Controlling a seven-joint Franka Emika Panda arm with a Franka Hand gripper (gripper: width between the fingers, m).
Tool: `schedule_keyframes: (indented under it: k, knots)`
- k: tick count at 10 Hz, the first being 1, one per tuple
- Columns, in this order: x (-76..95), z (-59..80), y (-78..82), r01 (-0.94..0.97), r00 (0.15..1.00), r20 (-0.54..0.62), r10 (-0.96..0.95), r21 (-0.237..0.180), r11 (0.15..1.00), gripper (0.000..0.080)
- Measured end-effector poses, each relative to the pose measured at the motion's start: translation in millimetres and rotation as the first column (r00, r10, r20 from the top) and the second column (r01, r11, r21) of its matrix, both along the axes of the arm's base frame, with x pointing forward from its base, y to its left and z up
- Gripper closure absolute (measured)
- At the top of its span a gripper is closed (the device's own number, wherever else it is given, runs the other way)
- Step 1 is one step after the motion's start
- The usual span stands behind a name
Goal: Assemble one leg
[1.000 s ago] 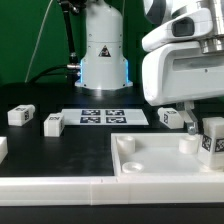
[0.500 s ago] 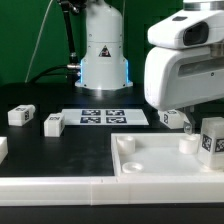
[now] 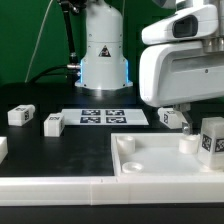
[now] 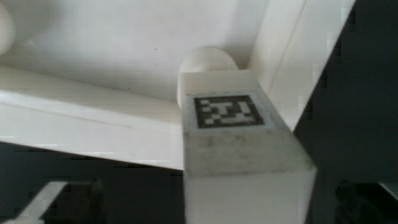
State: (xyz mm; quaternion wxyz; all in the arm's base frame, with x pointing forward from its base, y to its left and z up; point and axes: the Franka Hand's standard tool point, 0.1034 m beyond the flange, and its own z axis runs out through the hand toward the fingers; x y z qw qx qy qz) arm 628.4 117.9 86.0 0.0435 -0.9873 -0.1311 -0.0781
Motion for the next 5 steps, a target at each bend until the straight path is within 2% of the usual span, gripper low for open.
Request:
schedule_keyframes:
  k: [1, 2, 3, 4, 5]
  knots:
    - [0.2, 0.1, -0.4, 0.001, 1.0, 0.0, -0.001, 0.0, 1.0, 0.0162]
    - [0.1, -0.2, -0.4, 0.001, 1.0, 0.0, -0.001, 0.0, 1.0, 0.0329]
    - [0.1, -0.2, -0.4, 0.001, 1.0, 0.0, -0.001, 0.0, 1.0, 0.0464]
    - [0.1, -0.3, -0.3, 0.015, 1.0, -0.002, -0.015, 0.003, 1.0, 0.0509]
    - [0.1, -0.3, -0.3, 0.031, 0.999, -0.004, -0.031, 0.006, 0.999, 0.0509]
